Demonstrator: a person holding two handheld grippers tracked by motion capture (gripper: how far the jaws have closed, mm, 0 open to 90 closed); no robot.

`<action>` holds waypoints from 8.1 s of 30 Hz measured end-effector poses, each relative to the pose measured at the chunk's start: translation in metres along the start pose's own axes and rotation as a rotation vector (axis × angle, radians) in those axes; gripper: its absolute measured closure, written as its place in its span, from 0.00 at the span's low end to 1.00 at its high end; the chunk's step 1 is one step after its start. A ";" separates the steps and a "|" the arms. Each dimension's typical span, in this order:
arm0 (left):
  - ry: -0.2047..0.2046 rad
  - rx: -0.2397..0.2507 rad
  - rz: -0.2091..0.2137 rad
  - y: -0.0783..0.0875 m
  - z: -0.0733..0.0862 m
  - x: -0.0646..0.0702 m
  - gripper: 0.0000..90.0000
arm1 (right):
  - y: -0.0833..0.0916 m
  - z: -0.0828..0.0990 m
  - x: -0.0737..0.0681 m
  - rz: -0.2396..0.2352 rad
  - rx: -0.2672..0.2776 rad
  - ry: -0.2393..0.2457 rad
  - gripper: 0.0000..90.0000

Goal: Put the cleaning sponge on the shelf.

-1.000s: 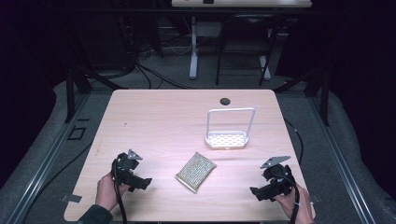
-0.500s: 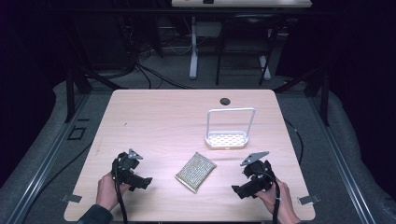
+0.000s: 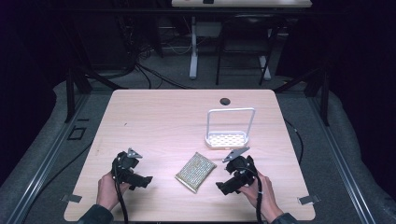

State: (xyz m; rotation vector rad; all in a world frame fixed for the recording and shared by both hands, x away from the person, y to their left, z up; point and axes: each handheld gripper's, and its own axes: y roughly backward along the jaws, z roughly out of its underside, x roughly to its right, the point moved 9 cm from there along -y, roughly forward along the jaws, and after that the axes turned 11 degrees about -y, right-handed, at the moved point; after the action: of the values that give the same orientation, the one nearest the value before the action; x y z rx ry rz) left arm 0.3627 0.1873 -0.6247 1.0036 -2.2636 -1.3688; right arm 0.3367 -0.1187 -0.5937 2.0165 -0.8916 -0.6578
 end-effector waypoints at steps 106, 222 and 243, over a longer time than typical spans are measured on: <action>-0.055 -0.021 0.005 -0.001 0.006 0.002 0.01 | -0.013 -0.041 -0.031 -0.052 0.102 0.073 0.53; -0.062 -0.020 0.009 -0.003 0.003 0.003 0.02 | 0.018 -0.044 0.087 0.192 0.232 -0.295 0.55; -0.063 -0.022 0.008 -0.003 0.004 0.003 0.02 | -0.002 -0.056 0.098 0.233 0.240 -0.337 0.54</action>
State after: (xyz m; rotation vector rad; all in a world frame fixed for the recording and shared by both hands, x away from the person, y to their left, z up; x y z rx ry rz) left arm 0.3596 0.1871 -0.6291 0.9563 -2.2902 -1.4378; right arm 0.4370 -0.1683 -0.5784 1.9960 -1.4408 -0.8027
